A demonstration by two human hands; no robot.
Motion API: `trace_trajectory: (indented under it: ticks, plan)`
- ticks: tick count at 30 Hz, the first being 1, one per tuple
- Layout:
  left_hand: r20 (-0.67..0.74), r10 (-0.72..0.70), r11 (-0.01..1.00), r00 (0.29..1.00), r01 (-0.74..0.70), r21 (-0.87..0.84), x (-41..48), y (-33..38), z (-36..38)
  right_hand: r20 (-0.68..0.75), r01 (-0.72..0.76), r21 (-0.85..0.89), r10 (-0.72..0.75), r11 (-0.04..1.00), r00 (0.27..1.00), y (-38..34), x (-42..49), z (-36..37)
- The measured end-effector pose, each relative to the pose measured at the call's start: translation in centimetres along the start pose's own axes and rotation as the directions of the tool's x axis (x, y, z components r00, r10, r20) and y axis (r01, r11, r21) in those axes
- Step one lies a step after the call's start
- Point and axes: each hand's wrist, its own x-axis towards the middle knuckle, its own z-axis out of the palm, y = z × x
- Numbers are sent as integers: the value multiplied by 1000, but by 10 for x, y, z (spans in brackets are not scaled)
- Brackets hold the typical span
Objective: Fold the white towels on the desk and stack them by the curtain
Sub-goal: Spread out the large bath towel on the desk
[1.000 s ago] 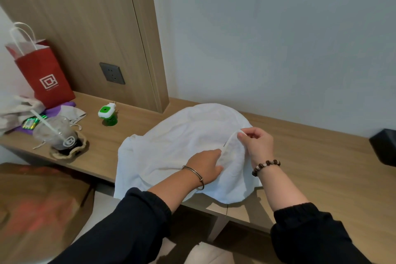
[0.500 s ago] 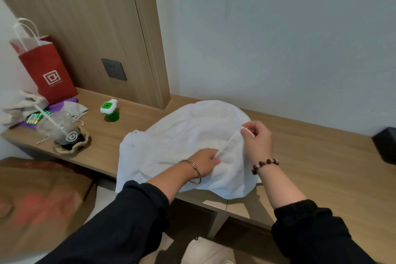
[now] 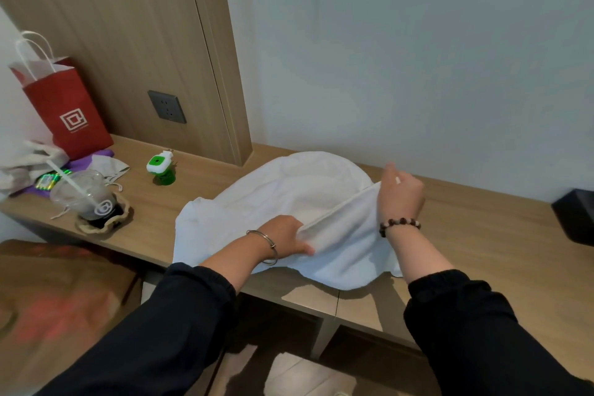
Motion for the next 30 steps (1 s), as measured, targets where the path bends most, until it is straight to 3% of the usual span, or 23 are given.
trace_trajectory:
  ticks: [2, 4, 6, 8, 10, 11, 13, 14, 16, 20, 23, 27, 30]
  plan:
    - [-32, -99, 995, 995, 99, 4, -4, -24, -2, -97, -30, -12, 29, 999, 995, 3, 16, -8]
    - [-127, -132, 991, 983, 127, -44, -10, -38, -9, -88, 4, -133, -16, 991, 996, 8, 25, -10]
    - [-160, -103, 995, 982, 101, -22, -9, -37, -17, 22, 100, -363, -99, 926, 995, 9, 22, -5]
    - [-138, -46, 997, 989, 54, 58, -3, -26, -25, 208, 357, -478, -292, 802, 934, 4, 5, 4]
    - [-112, 4, 994, 994, 8, 108, 2, -13, -34, 501, 639, -266, -463, 721, 731, -1, -15, 14]
    - [-107, 24, 992, 994, -10, 123, 4, -8, -38, 647, 691, -115, -474, 714, 597, -4, -24, 17]
    - [-117, 47, 988, 992, -29, 154, 7, -6, -44, 855, 705, -5, -363, 709, 370, -8, -34, 22]
    - [-126, 53, 984, 991, -31, 174, 8, -8, -44, 891, 722, -30, -308, 691, 332, -8, -35, 25]
    - [-169, 43, 967, 985, 1, 253, 8, -12, -43, 878, 760, -140, -275, 635, 391, -11, -33, 32]
    - [-368, -43, 883, 929, 207, 420, 7, -29, -47, 704, 779, -368, -395, 508, 590, -24, -23, 40]
    - [-442, -213, 875, 872, 371, 312, 1, -50, -61, 578, 726, -472, -447, 500, 683, -31, -11, 36]
    - [-458, -381, 847, 803, 502, 175, -2, -69, -73, 420, 563, -481, -387, 672, 821, -42, -4, 35]
    - [-390, -536, 812, 749, 584, 6, -7, -84, -74, 334, 309, -395, -178, 865, 925, -46, 7, 32]
